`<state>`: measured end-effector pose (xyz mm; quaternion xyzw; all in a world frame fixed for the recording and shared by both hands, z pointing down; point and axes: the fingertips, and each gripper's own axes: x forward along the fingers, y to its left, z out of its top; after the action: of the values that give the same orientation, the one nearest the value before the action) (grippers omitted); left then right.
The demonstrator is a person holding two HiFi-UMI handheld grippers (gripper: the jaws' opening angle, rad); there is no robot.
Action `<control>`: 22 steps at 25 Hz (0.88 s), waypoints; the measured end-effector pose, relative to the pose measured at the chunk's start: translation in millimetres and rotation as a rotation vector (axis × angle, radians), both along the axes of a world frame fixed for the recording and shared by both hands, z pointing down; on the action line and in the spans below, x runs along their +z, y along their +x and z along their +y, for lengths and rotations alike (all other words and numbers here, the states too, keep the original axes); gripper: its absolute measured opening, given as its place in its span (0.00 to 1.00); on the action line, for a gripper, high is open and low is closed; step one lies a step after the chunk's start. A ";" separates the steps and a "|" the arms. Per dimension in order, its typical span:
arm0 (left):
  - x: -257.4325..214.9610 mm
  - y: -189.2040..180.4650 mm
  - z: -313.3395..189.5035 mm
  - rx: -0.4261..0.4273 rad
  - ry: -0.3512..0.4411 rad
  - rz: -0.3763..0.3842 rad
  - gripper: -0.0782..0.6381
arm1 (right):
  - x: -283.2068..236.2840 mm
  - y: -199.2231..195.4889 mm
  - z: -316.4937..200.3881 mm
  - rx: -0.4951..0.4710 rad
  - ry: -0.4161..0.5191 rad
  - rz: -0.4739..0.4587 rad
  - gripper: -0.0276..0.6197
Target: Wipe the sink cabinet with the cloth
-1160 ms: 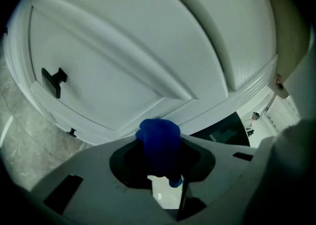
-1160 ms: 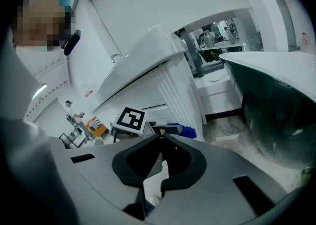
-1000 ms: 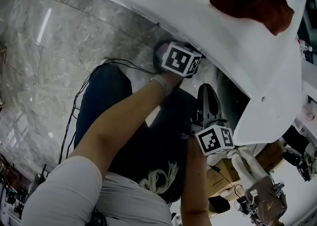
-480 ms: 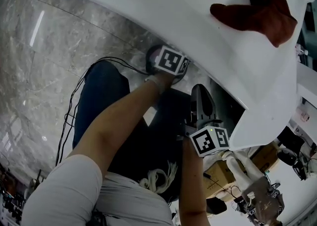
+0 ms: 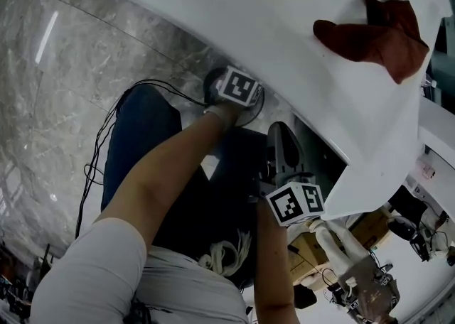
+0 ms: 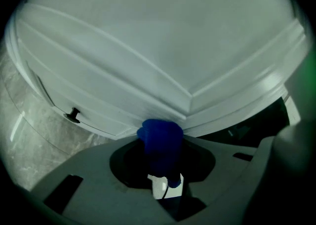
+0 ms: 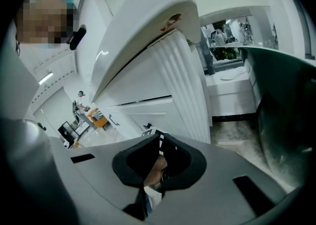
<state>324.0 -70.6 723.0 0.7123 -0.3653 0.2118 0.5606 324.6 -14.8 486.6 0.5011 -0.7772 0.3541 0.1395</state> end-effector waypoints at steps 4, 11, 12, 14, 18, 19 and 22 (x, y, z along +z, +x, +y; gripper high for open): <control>-5.7 -14.4 -12.1 -0.009 0.046 -0.012 0.26 | 5.1 -1.9 0.8 -0.008 -0.012 0.009 0.10; -20.6 -45.6 -21.4 -0.110 0.055 0.013 0.26 | -2.9 -18.3 5.1 -0.024 -0.027 0.009 0.10; -22.9 -51.8 -21.9 -0.124 0.057 0.011 0.26 | -5.1 -21.1 6.1 -0.026 -0.031 0.008 0.10; -29.5 -64.7 -23.8 -0.148 0.069 0.004 0.26 | -9.5 -27.0 8.5 -0.037 -0.039 0.008 0.10; -43.4 -87.1 -27.3 -0.188 0.104 0.003 0.26 | -17.9 -38.1 13.2 -0.056 -0.053 0.005 0.10; -47.2 -93.3 -28.0 -0.203 0.112 0.002 0.26 | -20.4 -40.4 14.2 -0.060 -0.058 0.006 0.10; -61.1 -113.6 -30.3 -0.241 0.137 -0.008 0.26 | -27.5 -46.3 17.0 -0.080 -0.069 0.011 0.10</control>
<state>210.5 -100.9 661.9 0.6991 -0.4638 0.1203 0.5307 278.2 2.2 459.0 0.4663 -0.7831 0.3722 0.1752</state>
